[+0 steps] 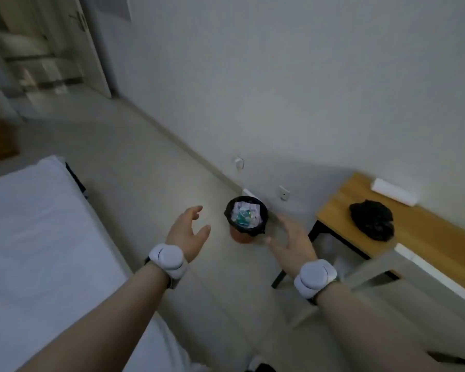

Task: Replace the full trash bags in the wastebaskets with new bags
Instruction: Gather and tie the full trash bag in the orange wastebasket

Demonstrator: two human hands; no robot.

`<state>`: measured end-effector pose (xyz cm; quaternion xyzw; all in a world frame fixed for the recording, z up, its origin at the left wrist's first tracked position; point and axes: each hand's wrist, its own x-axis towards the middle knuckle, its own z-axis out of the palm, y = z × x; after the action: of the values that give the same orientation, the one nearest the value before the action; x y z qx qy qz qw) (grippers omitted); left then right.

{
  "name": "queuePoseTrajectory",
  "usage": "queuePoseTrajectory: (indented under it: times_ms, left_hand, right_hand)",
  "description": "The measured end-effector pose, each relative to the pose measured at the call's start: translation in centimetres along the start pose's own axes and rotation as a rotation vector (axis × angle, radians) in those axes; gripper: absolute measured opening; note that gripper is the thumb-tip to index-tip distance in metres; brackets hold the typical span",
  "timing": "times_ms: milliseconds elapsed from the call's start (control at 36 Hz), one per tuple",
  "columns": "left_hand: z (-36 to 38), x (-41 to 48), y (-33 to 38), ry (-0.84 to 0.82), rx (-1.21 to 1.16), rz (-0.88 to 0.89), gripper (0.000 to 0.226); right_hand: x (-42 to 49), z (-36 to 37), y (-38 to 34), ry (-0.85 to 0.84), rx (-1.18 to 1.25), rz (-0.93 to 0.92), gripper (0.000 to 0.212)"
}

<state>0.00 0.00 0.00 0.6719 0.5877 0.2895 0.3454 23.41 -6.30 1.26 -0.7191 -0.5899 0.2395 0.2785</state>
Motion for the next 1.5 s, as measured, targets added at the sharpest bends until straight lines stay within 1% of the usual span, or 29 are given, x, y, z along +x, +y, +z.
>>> queuePoseTrajectory:
  times_ms: [56,139,194,222,278,361,500,639,778,806,917,944,1028,1056,1167,1194,1222,1278,1306,1389,1417,1444,1500]
  left_hand:
    - [0.2,1.4,0.0,-0.007,0.012,-0.014,0.053]
    - [1.1,5.8,-0.3,0.003,0.033,-0.060,0.053]
    - [1.5,9.7,-0.2,0.024,0.032,-0.068,0.053]
    - [1.5,9.9,-0.2,0.015,0.034,-0.071,0.052]
    - [2.0,13.3,0.0,0.025,0.030,-0.099,0.052]
    - [2.5,17.0,0.1,0.003,0.037,-0.150,0.052]
    - [3.1,22.5,-0.7,-0.024,0.054,-0.219,0.053]
    - [2.7,25.5,-1.3,-0.035,0.062,-0.215,0.053]
    - [1.1,32.6,-3.5,-0.066,0.062,-0.223,0.054]
    - [1.1,32.8,-3.6,-0.069,0.059,-0.216,0.053]
    - [-0.1,40.0,-5.9,-0.146,0.061,-0.149,0.053]
    - [-0.2,40.1,-5.8,-0.147,0.070,-0.144,0.052]
    - [-1.7,45.5,-7.7,-0.256,0.074,-0.103,0.052]
    - [-2.0,45.6,-7.6,-0.279,0.087,-0.099,0.052]
    - [-3.0,51.4,-10.0,-0.374,0.139,-0.089,0.051]
    - [-3.1,51.8,-10.1,-0.359,0.141,-0.081,0.051]
    - [-3.0,52.8,-10.0,-0.389,0.149,-0.081,0.051]
    - [-1.2,55.1,-10.1,-0.467,0.169,-0.058,0.051]
    - [-1.2,55.1,-10.1,-0.480,0.171,-0.050,0.051]
    - [2.6,57.9,-9.3,-0.638,0.204,0.000,0.053]
    - [2.7,57.9,-9.2,-0.649,0.202,0.003,0.053]
    - [4.0,58.6,-8.9,-0.682,0.210,0.018,0.053]
    - [5.2,59.2,-8.6,-0.715,0.219,0.024,0.053]
  right_hand:
    - [1.6,0.3,0.1,-0.006,0.009,0.016,0.059]
    - [6.4,0.7,0.3,-0.030,-0.009,0.014,0.058]
    - [10.9,0.7,0.5,-0.040,0.004,-0.024,0.056]
    - [11.2,0.6,0.3,-0.053,-0.017,-0.041,0.054]
    - [15.2,0.3,0.7,-0.071,-0.047,-0.048,0.052]
    - [19.7,-0.1,1.0,-0.072,-0.042,-0.012,0.055]
    - [26.9,0.8,2.0,-0.155,0.006,-0.011,0.059]
    - [29.4,1.7,1.2,-0.171,0.021,0.025,0.054]
    - [35.4,4.5,0.2,-0.184,0.045,0.066,0.056]
    - [35.4,4.3,0.1,-0.183,0.051,0.078,0.055]
    - [40.3,6.8,-0.7,-0.066,0.063,0.168,0.055]
    - [40.1,6.7,-0.8,-0.078,0.051,0.183,0.055]
    - [43.7,8.7,-1.7,-0.036,0.063,0.314,0.055]
    - [43.4,8.6,-1.9,-0.042,0.074,0.326,0.055]
    - [45.4,11.4,-1.6,-0.005,0.075,0.439,0.056]
    - [45.3,11.5,-1.6,-0.021,0.062,0.429,0.057]
    - [45.4,12.2,-0.9,-0.026,0.070,0.455,0.059]
    - [45.6,12.7,0.7,-0.009,0.099,0.526,0.064]
    - [45.4,12.8,0.5,-0.028,0.083,0.519,0.064]
    - [45.4,12.0,1.1,0.078,0.097,0.657,0.058]
    - [45.3,11.9,0.8,0.077,0.097,0.663,0.057]
    - [45.4,11.9,1.8,0.082,0.107,0.704,0.057]
    - [45.7,11.9,2.9,0.097,0.124,0.727,0.057]
